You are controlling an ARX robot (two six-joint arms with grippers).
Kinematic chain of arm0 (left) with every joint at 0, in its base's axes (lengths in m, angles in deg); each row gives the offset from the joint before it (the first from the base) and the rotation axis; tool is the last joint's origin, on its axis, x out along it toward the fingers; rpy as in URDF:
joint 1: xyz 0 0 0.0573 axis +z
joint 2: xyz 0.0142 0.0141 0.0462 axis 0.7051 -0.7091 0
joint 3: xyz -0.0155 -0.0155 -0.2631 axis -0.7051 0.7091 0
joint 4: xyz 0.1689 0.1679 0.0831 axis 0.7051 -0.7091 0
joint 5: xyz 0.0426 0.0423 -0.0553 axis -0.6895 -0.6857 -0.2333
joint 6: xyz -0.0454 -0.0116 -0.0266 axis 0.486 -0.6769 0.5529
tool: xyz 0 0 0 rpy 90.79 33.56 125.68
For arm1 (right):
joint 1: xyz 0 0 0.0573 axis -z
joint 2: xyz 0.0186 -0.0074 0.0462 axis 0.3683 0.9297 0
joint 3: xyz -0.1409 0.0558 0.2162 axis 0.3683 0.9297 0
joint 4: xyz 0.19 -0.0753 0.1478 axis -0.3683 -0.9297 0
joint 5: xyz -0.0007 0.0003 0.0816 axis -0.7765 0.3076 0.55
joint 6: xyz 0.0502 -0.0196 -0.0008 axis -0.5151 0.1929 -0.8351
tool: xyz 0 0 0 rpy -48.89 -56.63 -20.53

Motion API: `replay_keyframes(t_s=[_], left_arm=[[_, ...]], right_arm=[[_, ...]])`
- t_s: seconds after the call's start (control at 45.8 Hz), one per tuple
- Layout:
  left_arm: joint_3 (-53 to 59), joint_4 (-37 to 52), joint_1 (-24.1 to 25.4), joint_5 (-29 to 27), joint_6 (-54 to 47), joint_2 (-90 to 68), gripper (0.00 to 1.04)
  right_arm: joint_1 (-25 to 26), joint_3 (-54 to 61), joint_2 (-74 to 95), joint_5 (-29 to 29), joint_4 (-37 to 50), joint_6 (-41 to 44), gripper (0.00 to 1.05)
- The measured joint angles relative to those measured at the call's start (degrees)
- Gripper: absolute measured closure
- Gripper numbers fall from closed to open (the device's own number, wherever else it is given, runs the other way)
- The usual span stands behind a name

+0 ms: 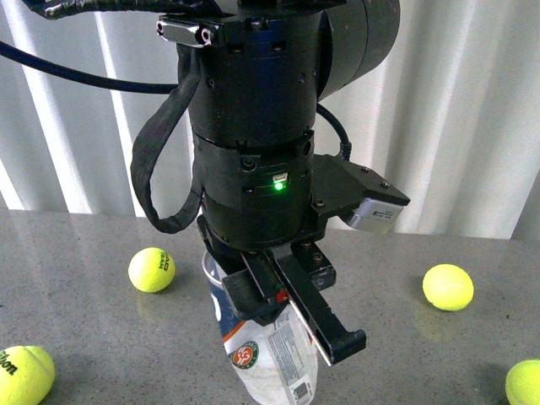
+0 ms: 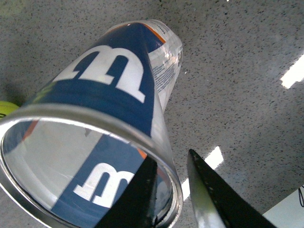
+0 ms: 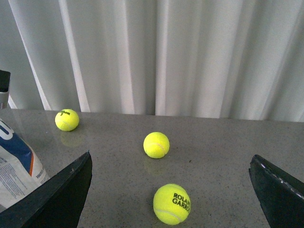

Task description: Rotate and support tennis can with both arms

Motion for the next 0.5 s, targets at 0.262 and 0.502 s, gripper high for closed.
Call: replay_keyframes(t_s=[0.262, 0.502], left_arm=[[-2.80, -0.24, -0.22, 1.95, 2.99, 0.46, 0.43], [-1.31, 1.27, 0.20, 3.65, 6.91, 5.57, 0.07]], right_arm=[[0.00, 0.00, 0.00, 0.00, 0.00, 0.00, 0.07], [0.00, 0.00, 0.00, 0.00, 0.00, 0.00, 0.07]])
